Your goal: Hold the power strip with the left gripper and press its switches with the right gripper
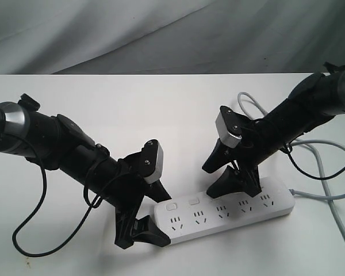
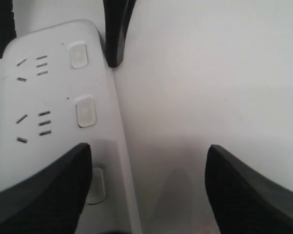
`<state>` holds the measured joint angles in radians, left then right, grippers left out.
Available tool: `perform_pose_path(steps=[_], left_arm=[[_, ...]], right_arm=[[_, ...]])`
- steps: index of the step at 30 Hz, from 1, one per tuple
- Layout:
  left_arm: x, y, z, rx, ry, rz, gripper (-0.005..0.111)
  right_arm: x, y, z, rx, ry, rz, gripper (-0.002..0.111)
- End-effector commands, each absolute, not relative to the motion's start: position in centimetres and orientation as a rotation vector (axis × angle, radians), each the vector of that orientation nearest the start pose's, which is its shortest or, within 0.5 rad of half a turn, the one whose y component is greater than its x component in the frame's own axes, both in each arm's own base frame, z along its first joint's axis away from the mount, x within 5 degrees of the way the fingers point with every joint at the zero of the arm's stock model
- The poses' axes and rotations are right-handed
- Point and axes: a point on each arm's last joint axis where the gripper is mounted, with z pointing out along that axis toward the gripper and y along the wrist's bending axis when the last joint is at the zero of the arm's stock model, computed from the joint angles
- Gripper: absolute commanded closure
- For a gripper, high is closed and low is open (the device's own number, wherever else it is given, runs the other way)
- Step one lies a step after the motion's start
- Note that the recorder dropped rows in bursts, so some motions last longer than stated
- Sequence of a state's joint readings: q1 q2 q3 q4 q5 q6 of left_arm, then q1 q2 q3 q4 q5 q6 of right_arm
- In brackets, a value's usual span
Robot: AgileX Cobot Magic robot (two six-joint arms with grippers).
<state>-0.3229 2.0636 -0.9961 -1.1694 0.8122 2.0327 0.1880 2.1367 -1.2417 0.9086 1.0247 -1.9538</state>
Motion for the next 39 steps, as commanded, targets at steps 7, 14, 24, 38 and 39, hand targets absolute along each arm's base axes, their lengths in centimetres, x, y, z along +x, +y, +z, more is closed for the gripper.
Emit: perform_pose_path(steps=[7,14,24,38,39], left_arm=[[30.2,-16.5,9.0,1.696,1.965,-0.806,0.077],[30.2,-16.5,9.0,1.696,1.965,-0.806,0.077],[30.2,-16.5,9.0,1.696,1.965,-0.806,0.077],[30.2,-16.5,9.0,1.696,1.965,-0.806,0.077],[30.2,-16.5,9.0,1.696,1.965,-0.806,0.077]], right_arm=[[35.8,12.3,9.7,-1.878,1.924,0.728,0.047],[35.4,12.0,8.0,-1.912,1.967,0.723,0.047],[35.4,12.5,10.4,-1.812,1.836,0.839,0.047],[35.8,8.1,13.8,-1.689,1.798,0.908,0.047],[35.9,8.0,13.7,-1.695,1.801,0.896,0.047]])
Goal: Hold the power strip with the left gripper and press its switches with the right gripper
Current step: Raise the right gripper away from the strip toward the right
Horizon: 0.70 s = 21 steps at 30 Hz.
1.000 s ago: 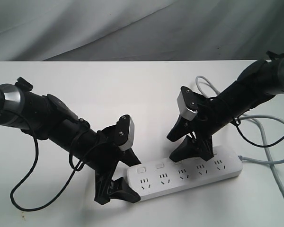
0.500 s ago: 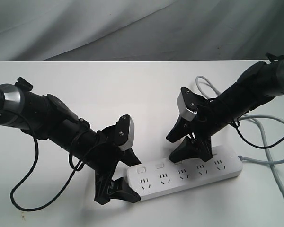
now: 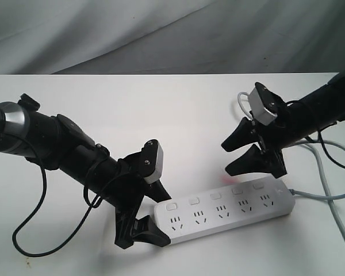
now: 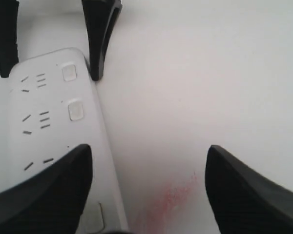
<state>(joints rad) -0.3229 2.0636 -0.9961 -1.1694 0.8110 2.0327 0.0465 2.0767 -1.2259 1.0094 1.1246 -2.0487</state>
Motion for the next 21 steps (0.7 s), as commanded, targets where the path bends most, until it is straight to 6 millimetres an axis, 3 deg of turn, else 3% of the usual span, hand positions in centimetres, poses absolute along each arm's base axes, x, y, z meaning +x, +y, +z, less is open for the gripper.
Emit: perform_pose_path(steps=[1,9,14,21], left_arm=[[30.2,-16.5,9.0,1.696,1.965,-0.806,0.077],[30.2,-16.5,9.0,1.696,1.965,-0.806,0.077],[30.2,-16.5,9.0,1.696,1.965,-0.806,0.077],[30.2,-16.5,9.0,1.696,1.965,-0.806,0.077]], right_arm=[[36.0,8.0,13.6,-1.69,1.811,0.88,0.047],[37.1,7.5,13.1,-1.644,1.884,0.706,0.047],[36.1,7.7,13.4,-1.714,1.82,0.826,0.047],[36.1,7.7,13.3,-1.732,1.82,0.817,0.047]])
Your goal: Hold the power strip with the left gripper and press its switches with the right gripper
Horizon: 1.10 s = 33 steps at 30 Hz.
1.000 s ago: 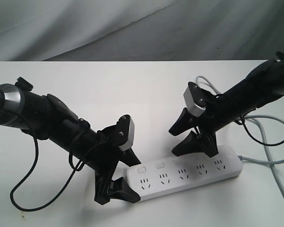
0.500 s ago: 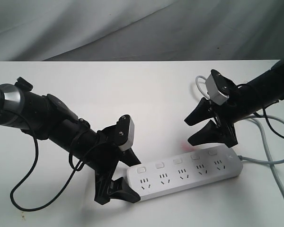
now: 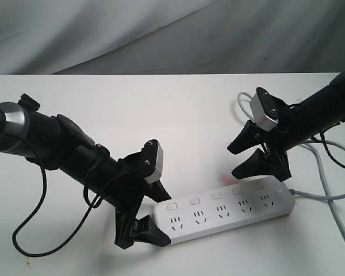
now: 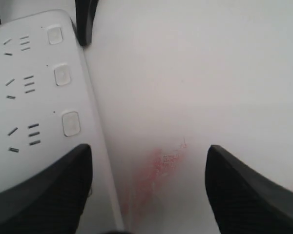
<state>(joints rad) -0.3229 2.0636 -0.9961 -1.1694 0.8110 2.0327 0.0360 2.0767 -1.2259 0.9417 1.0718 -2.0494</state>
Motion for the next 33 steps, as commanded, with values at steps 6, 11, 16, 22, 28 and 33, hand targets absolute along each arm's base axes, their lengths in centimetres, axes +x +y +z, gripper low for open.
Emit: perform_pose_path(steps=[6,11,16,22,28,33], left_arm=[[30.2,-16.5,9.0,1.696,1.965,-0.806,0.077],[30.2,-16.5,9.0,1.696,1.965,-0.806,0.077],[30.2,-16.5,9.0,1.696,1.965,-0.806,0.077],[30.2,-16.5,9.0,1.696,1.965,-0.806,0.077],[30.2,-16.5,9.0,1.698,1.963,-0.805,0.077],[30.2,-16.5,9.0,1.698,1.963,-0.805,0.077]], right_arm=[[35.9,8.0,13.4,-1.745,1.808,0.836,0.047],[35.9,8.0,11.2,-1.737,1.843,0.906,0.047],[35.9,8.0,10.9,-1.736,1.849,0.914,0.047],[35.9,7.9,10.8,-1.755,1.852,0.892,0.047],[35.9,7.9,10.8,-1.761,1.85,0.888,0.047],[36.0,8.1,10.5,-1.8,1.855,0.835,0.047]])
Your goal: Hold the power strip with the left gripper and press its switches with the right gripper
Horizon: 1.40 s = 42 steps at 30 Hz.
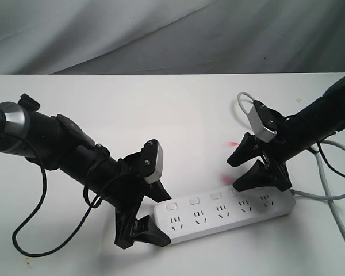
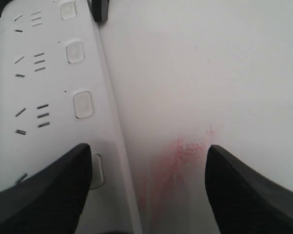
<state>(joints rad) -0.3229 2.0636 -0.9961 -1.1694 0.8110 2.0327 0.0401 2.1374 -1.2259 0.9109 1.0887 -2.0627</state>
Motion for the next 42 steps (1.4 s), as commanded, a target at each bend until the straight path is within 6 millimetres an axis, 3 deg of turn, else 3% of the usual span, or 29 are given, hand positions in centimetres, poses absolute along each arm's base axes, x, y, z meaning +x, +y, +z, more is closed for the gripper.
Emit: perform_pose_path(steps=[1,28,33,42], left_arm=[[30.2,-16.5,9.0,1.698,1.963,-0.805,0.077],[30.2,-16.5,9.0,1.696,1.965,-0.806,0.077],[30.2,-16.5,9.0,1.696,1.965,-0.806,0.077],[30.2,-16.5,9.0,1.698,1.963,-0.805,0.077]], right_arm=[[35.9,8.3,10.5,-1.806,1.85,0.837,0.047],[35.7,7.4,8.8,-1.847,1.948,0.661,0.047],[35.5,8.5,10.5,-1.749,1.818,0.818,0.047],[35.4,7.4,14.4,-1.706,1.753,0.801,0.047]])
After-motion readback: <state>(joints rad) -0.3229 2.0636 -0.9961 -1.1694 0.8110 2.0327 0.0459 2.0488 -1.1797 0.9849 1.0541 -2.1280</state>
